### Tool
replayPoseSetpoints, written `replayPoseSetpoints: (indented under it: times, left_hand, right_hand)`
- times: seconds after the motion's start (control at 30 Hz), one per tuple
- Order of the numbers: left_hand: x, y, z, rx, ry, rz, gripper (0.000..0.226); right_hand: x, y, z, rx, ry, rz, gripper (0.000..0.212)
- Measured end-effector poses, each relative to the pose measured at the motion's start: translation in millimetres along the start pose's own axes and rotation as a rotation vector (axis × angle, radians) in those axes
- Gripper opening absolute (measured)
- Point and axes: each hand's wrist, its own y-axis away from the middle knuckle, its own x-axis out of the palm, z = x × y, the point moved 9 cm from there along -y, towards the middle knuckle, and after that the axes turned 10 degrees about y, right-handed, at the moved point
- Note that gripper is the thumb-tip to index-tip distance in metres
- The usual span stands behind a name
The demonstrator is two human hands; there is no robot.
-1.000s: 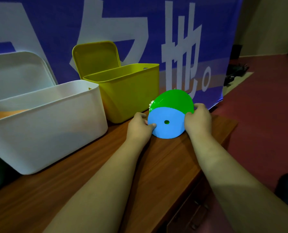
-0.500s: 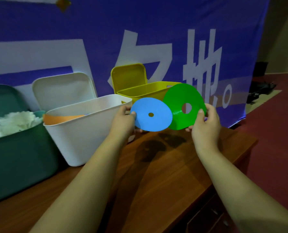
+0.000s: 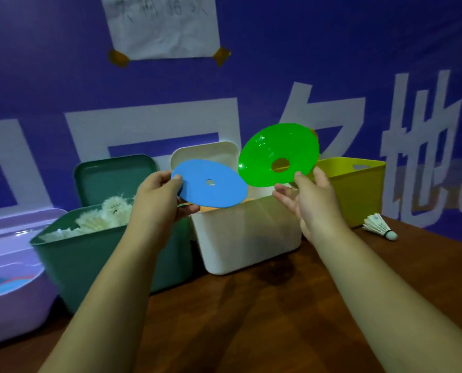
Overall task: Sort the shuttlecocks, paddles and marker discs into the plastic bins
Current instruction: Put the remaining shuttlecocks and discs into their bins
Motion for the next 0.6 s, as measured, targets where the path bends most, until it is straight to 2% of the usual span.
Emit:
replayPoseSetpoints:
  times: [0.03, 0.1, 0.2, 0.3, 0.43, 0.6]
  left_hand:
    - [-10, -4, -3, 0.006, 0.011, -0.021, 0.018]
    - [-24, -10, -4, -0.003, 0.03, -0.045, 0.017]
    - [-36, -16, -4, -0.024, 0.048, -0.046, 0.015]
    - [-49, -19, -10, -0.032, 0.055, -0.071, 0.016]
    - [-72, -18, -27, -0.041, 0.078, -0.131, 0.012]
    - [-118, -9, -58, -0.012, 0.055, -0.208, 0.009]
  right_hand:
    - [13, -4, -7, 0.061, 0.019, 0.047, 0.017]
    - [21, -9, -20, 0.112, 0.146, 0.031, 0.02]
    - [21, -11, -36, 0.08, 0.312, -0.041, 0.019]
    - [39, 1, -49, 0.044, 0.454, 0.03, 0.024]
    - [81, 29, -43, -0.101, 0.697, 0.134, 0.028]
    - [163, 72, -48, -0.157, 0.607, 0.381, 0.027]
